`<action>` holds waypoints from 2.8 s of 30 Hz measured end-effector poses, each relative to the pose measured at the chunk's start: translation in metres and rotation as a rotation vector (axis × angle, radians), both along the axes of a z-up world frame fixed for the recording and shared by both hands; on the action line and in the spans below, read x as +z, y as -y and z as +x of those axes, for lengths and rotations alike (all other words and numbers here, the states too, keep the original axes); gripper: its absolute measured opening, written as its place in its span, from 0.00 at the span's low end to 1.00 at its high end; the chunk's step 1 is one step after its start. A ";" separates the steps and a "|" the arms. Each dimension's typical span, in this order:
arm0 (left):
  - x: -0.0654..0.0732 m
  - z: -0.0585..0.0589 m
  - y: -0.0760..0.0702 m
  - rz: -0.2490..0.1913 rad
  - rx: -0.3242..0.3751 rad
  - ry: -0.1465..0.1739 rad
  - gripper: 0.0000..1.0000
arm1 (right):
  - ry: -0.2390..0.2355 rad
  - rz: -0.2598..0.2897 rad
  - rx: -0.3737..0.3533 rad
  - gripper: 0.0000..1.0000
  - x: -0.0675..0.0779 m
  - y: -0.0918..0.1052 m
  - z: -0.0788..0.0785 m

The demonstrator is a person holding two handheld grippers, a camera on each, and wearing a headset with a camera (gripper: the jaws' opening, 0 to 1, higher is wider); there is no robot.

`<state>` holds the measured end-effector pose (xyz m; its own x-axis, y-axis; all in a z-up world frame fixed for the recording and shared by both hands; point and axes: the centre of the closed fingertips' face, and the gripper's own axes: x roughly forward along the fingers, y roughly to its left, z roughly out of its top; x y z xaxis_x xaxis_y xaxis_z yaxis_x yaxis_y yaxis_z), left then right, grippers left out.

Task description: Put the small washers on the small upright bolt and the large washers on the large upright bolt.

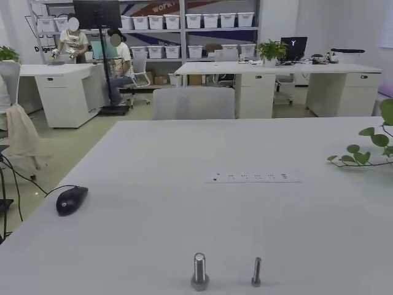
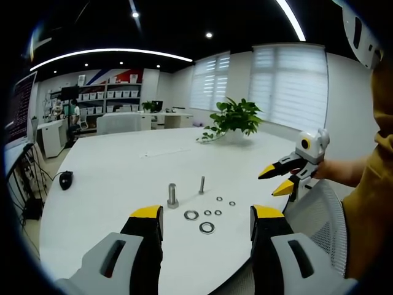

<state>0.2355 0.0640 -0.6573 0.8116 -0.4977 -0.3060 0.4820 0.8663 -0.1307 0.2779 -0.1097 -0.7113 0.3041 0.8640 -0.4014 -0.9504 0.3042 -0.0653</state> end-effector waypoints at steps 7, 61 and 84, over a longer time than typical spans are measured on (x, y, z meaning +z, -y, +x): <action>0.000 0.001 0.001 0.003 -0.008 -0.006 0.56 | -0.007 -0.009 0.007 0.39 -0.004 -0.003 0.001; -0.012 0.021 -0.007 -0.029 -0.006 -0.007 0.56 | -0.033 -0.099 0.038 0.33 -0.018 -0.012 0.018; -0.018 0.022 -0.003 -0.029 0.006 -0.019 0.57 | -0.062 -0.357 0.187 0.32 -0.070 -0.010 0.042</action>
<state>0.2571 0.0674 -0.6756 0.8088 -0.5016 -0.3071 0.4737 0.8650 -0.1653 0.3202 -0.1002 -0.7815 0.1204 0.7052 -0.6988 -0.9927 0.0939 -0.0763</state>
